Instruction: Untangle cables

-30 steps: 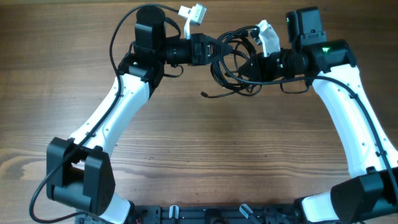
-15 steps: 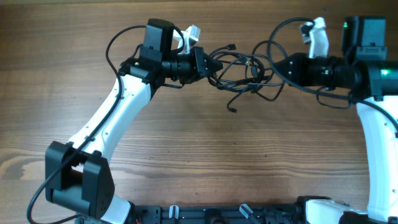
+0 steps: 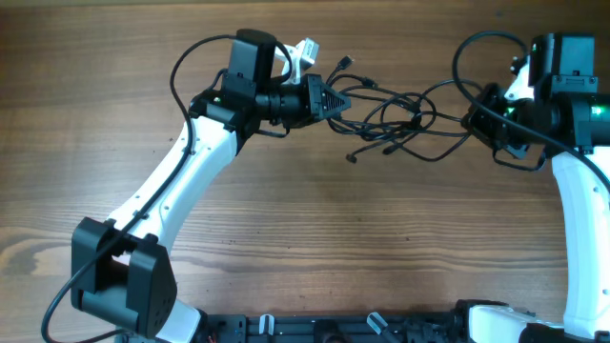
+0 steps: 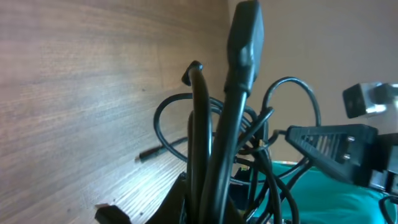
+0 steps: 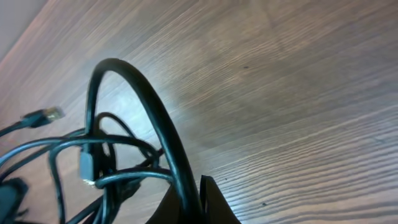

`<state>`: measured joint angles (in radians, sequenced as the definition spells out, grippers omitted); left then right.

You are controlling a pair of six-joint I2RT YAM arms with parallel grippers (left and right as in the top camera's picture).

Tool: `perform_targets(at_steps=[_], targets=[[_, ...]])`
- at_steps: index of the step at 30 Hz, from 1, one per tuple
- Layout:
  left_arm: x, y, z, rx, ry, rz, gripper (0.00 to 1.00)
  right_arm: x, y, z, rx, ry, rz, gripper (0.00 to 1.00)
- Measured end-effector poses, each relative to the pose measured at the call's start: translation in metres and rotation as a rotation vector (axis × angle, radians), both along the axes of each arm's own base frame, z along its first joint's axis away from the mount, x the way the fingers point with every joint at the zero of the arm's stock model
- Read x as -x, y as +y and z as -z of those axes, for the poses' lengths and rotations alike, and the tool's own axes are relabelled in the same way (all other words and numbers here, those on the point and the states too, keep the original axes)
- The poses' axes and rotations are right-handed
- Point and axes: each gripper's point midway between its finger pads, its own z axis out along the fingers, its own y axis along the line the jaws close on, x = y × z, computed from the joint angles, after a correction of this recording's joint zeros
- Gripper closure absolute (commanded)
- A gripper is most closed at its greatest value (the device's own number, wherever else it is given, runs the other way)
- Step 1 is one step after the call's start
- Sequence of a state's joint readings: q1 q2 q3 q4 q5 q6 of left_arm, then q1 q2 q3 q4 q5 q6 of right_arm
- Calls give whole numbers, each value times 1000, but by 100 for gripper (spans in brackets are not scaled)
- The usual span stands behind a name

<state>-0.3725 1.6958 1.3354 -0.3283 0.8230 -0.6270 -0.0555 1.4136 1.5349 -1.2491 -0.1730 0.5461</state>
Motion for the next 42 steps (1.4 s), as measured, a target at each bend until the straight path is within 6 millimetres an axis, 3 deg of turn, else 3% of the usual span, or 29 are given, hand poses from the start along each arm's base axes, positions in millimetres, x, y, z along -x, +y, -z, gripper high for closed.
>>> perform_targets(at_steps=[3,5,10,14,22,27,30,33,35,37,38,42], targets=[[-8,-4,-20,64,-103,31,96,0,-6,1,19,4,39,96],[-11,-6,-47,157,-232,98,96,-1,-8,0,23,1,55,96],[2,-5,-98,320,-455,260,96,-4,-7,-2,18,-2,57,95],[13,3,-117,361,-482,306,96,-13,1,9,-18,33,3,96],[0,33,-113,353,-452,256,96,-26,18,35,-103,103,-95,96],[-9,53,-106,343,-395,209,96,-32,-6,25,-231,36,-79,96],[-7,54,-103,340,-352,201,96,-32,-8,18,-295,-4,-124,91],[-7,58,-107,339,-362,191,96,-28,-11,17,-282,-41,-229,53],[-16,83,-115,326,-396,129,96,-22,-34,24,-252,-53,-263,40],[-24,102,-122,310,-424,68,96,-20,-45,27,-242,-68,-295,38],[-25,102,-124,306,-424,56,96,-19,-43,27,-241,-84,-337,38],[-9,63,-115,303,-369,118,96,-19,-33,23,-240,-128,-428,37]])
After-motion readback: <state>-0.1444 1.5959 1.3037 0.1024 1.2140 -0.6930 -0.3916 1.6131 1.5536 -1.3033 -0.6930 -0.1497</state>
